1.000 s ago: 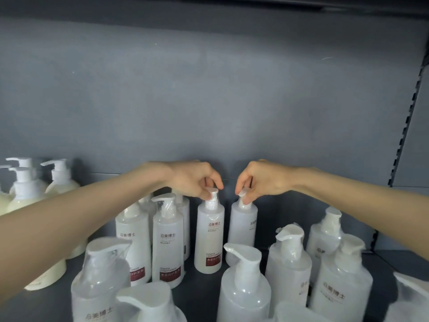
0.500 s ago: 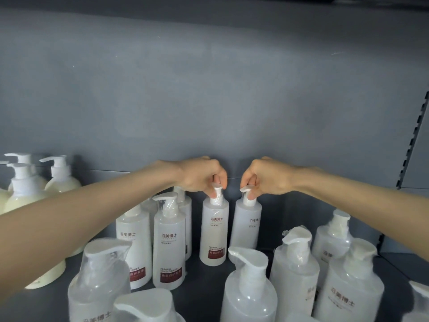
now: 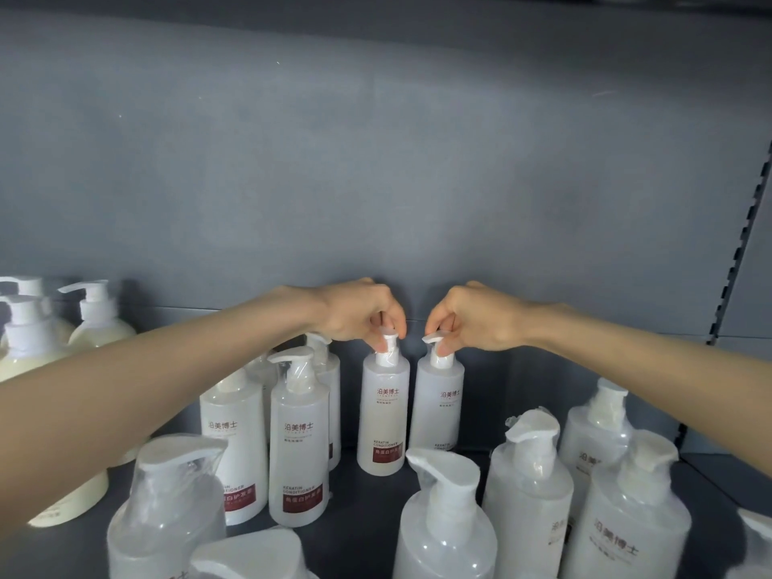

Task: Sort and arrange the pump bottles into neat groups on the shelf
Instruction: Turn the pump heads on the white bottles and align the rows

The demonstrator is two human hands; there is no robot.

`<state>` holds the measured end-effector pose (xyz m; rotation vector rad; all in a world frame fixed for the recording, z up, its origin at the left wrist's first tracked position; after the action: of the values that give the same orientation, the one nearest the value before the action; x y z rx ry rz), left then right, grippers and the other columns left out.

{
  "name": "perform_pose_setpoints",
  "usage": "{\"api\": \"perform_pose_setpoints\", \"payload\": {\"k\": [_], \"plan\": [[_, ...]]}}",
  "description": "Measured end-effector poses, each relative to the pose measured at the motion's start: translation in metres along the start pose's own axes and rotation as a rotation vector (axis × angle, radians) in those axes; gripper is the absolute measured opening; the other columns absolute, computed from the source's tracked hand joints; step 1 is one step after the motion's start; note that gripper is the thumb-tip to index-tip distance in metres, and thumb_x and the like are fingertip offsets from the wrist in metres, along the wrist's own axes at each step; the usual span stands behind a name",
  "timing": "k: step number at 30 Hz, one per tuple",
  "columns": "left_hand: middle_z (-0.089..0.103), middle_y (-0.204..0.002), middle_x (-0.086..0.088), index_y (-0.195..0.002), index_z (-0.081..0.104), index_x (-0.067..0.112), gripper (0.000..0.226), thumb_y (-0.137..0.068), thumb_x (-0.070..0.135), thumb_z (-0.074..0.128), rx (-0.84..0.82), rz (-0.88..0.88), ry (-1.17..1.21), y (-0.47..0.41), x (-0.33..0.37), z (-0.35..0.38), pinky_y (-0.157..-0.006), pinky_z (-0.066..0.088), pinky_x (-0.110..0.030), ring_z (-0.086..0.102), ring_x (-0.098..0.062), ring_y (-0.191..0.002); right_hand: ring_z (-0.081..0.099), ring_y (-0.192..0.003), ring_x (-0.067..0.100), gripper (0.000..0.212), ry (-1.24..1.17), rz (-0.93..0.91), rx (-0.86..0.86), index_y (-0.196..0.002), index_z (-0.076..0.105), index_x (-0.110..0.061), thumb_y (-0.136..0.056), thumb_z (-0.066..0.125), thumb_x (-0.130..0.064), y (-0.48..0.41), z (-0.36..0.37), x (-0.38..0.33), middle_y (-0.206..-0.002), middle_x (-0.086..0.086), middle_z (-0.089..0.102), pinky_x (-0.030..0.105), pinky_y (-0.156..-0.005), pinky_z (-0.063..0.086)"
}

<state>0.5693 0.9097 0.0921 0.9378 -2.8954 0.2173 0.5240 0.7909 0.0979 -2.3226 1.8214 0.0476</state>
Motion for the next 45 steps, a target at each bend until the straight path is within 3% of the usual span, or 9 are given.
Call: {"api": "perform_pose_setpoints", "payload": {"k": [4,10,13,17,21,26,35,41,45], "plan": [[0.065,-0.093,-0.001,-0.109,0.069,0.015,0.026,-0.083,0.012,0.070,0.011,-0.004,0.030,0.000,-0.003,-0.001,-0.059,0.034,0.004,0.056,-0.009,-0.083,0.068,-0.090,0.020,0.020,-0.014,-0.004,-0.004,-0.100,0.072,-0.009,-0.081,0.072,-0.015,-0.001,0.000,0.000,-0.092,0.010,0.073,0.025,-0.080,0.050],[0.069,-0.100,-0.003,-0.110,0.069,0.013,0.027,-0.083,0.013,0.070,0.015,-0.003,0.039,0.003,-0.005,-0.003,-0.061,0.035,0.005,0.054,-0.004,-0.083,0.068,-0.091,0.020,0.021,-0.020,0.000,0.000,-0.101,0.072,-0.009,-0.081,0.072,-0.014,-0.002,0.001,-0.001,-0.093,0.010,0.073,0.014,-0.071,0.048],[0.069,-0.100,-0.003,-0.111,0.069,0.013,0.028,-0.083,0.013,0.070,0.011,-0.003,0.042,0.004,-0.005,-0.003,-0.061,0.034,0.005,0.055,-0.006,-0.085,0.068,-0.091,0.020,0.020,-0.009,-0.005,-0.001,-0.101,0.072,-0.008,-0.081,0.072,-0.014,-0.003,0.001,-0.002,-0.092,0.010,0.073,0.020,-0.074,0.050],[0.066,-0.094,-0.001,-0.111,0.068,0.015,0.028,-0.083,0.014,0.070,0.010,0.002,0.029,0.005,-0.004,-0.003,-0.061,0.035,0.003,0.055,-0.007,-0.085,0.068,-0.088,0.019,0.019,-0.010,-0.010,-0.004,-0.099,0.072,-0.010,-0.081,0.072,-0.015,-0.003,0.002,-0.003,-0.090,0.009,0.074,0.024,-0.078,0.051],[0.060,-0.090,0.005,-0.113,0.066,0.014,0.031,-0.083,0.013,0.070,0.002,-0.010,0.005,0.007,-0.004,-0.003,-0.061,0.035,0.002,0.056,-0.010,-0.086,0.068,-0.084,0.018,0.019,-0.019,-0.009,-0.002,-0.099,0.072,-0.011,-0.080,0.073,-0.015,-0.001,0.002,-0.002,-0.089,0.008,0.073,0.011,-0.066,0.046],[0.066,-0.101,0.002,-0.117,0.064,0.015,0.036,-0.082,0.013,0.071,0.001,-0.002,-0.036,0.010,-0.002,-0.004,-0.075,0.042,-0.014,0.061,-0.014,-0.097,0.060,-0.073,0.012,0.023,-0.003,-0.017,-0.004,-0.103,0.070,-0.010,-0.081,0.072,-0.015,0.002,0.001,-0.006,-0.093,0.008,0.072,0.018,-0.070,0.046],[0.070,-0.102,0.000,-0.111,0.066,0.015,0.025,-0.087,0.025,0.066,0.040,0.015,-0.104,0.027,0.016,-0.026,-0.089,0.049,-0.029,0.064,-0.015,-0.097,0.056,-0.087,0.011,0.027,0.078,0.036,0.028,-0.109,0.068,-0.015,-0.084,0.070,-0.024,0.024,-0.019,-0.014,-0.106,0.003,0.067,0.023,-0.082,0.045],[0.071,-0.097,0.004,-0.111,0.065,0.018,0.025,-0.088,0.027,0.063,0.111,0.042,-0.096,0.047,0.049,-0.042,-0.089,0.049,-0.029,0.062,-0.013,-0.092,0.045,-0.090,0.008,0.025,0.089,0.127,0.125,-0.109,0.067,-0.019,-0.088,0.064,-0.030,0.066,-0.043,-0.008,-0.078,-0.020,0.047,0.020,-0.080,0.034],[0.070,-0.098,0.005,-0.106,0.067,0.020,0.023,-0.088,0.034,0.062,0.113,0.093,-0.080,0.054,0.082,-0.043,-0.087,0.050,-0.030,0.064,-0.012,-0.090,0.054,-0.092,0.013,0.022,0.136,0.134,0.149,-0.104,0.069,-0.017,-0.087,0.065,-0.031,0.094,-0.055,0.002,-0.094,-0.007,0.060,0.022,-0.081,0.041]]}}
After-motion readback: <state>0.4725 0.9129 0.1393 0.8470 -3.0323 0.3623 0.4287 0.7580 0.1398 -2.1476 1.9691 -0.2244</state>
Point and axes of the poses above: each hand's wrist, its own y-axis away from the middle knuckle, its own z-axis out of the palm, x = y × z, the point moved 6 cm from there along -y, towards the middle knuckle
